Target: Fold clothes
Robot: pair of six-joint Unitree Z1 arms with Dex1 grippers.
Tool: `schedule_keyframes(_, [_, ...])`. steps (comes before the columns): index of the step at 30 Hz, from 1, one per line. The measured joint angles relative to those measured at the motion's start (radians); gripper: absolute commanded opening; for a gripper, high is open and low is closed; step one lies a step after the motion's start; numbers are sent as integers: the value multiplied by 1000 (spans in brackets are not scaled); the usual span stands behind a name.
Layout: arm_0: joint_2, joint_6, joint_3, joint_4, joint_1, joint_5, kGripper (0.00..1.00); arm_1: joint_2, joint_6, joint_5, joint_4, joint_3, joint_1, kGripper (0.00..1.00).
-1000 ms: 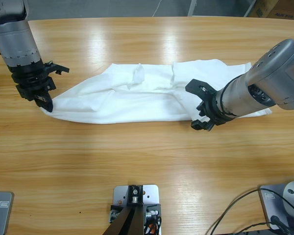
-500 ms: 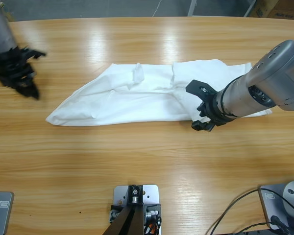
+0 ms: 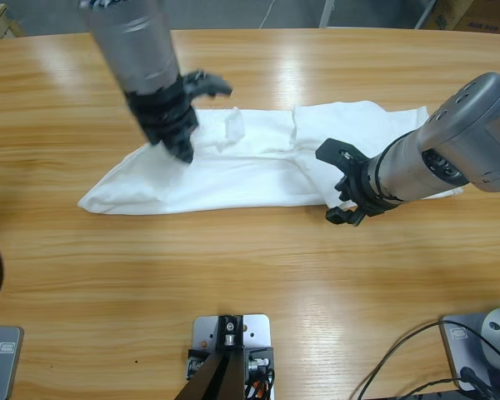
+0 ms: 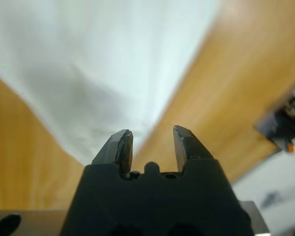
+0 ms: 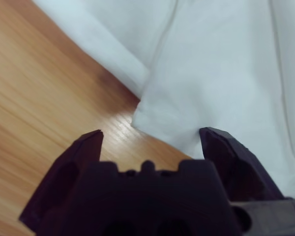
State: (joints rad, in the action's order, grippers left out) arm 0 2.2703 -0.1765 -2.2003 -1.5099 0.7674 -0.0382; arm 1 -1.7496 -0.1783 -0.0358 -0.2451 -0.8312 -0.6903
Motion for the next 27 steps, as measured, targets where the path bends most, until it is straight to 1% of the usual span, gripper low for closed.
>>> schedule_keyframes(3, [45,15,-108,0,-26,-47,434,0,0,0,11,0,0,803])
schedule_keyframes(5, [69,29,-141,0,-53,-61,434,-1,0,0,17,0,0,803])
schedule_keyframes(12, [139,34,-167,0,-160,-65,434,-26,0,0,38,-1,0,803])
schedule_keyframes(20, [171,34,-183,0,-171,-25,434,-53,0,0,40,-6,0,803])
schedule_keyframes(27, [184,34,-183,0,-171,50,434,-63,0,0,43,-6,0,803])
